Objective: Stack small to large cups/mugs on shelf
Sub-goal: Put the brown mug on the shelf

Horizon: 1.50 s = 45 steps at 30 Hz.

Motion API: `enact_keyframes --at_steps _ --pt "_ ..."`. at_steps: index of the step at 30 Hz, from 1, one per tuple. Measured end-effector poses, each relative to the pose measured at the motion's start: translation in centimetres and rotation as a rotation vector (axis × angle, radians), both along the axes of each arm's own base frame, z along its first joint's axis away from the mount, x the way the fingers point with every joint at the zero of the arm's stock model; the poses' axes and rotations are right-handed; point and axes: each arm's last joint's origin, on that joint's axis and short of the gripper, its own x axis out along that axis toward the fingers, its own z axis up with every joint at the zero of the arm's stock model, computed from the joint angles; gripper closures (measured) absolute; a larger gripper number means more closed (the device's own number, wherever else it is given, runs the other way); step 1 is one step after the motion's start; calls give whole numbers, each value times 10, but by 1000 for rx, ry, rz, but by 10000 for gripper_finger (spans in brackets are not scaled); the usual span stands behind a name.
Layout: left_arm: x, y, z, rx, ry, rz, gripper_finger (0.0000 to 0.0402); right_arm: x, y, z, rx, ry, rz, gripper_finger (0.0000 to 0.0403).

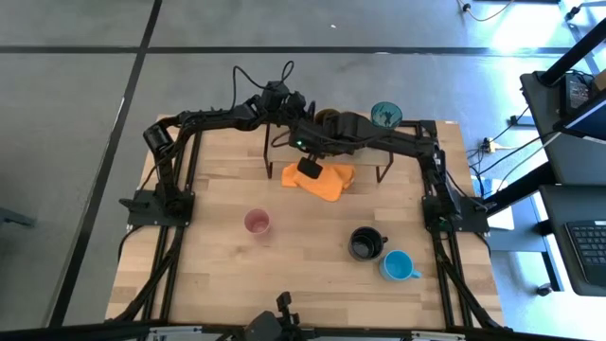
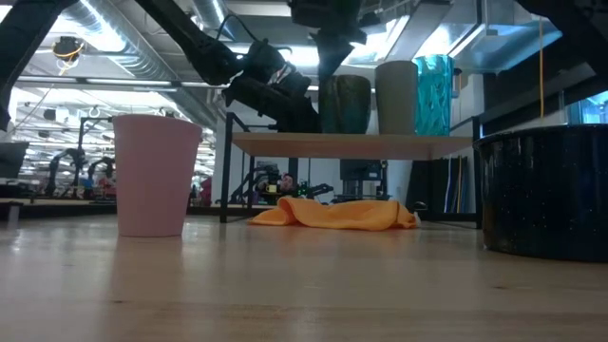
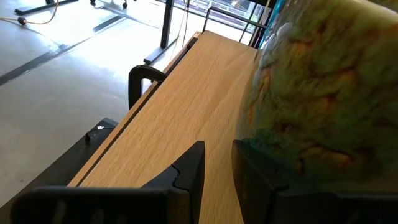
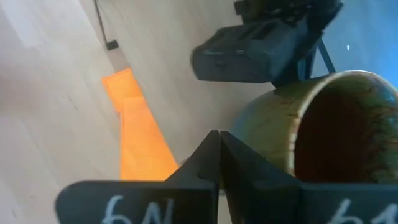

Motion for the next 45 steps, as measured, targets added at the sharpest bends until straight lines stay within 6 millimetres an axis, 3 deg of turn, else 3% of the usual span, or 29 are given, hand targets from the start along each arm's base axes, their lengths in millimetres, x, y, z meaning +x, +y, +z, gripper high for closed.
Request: enact_keyframes --at_steps 45 --pt "2 0 4 24 -32 -3 327 -6 -1 -3 14 53 -28 388"
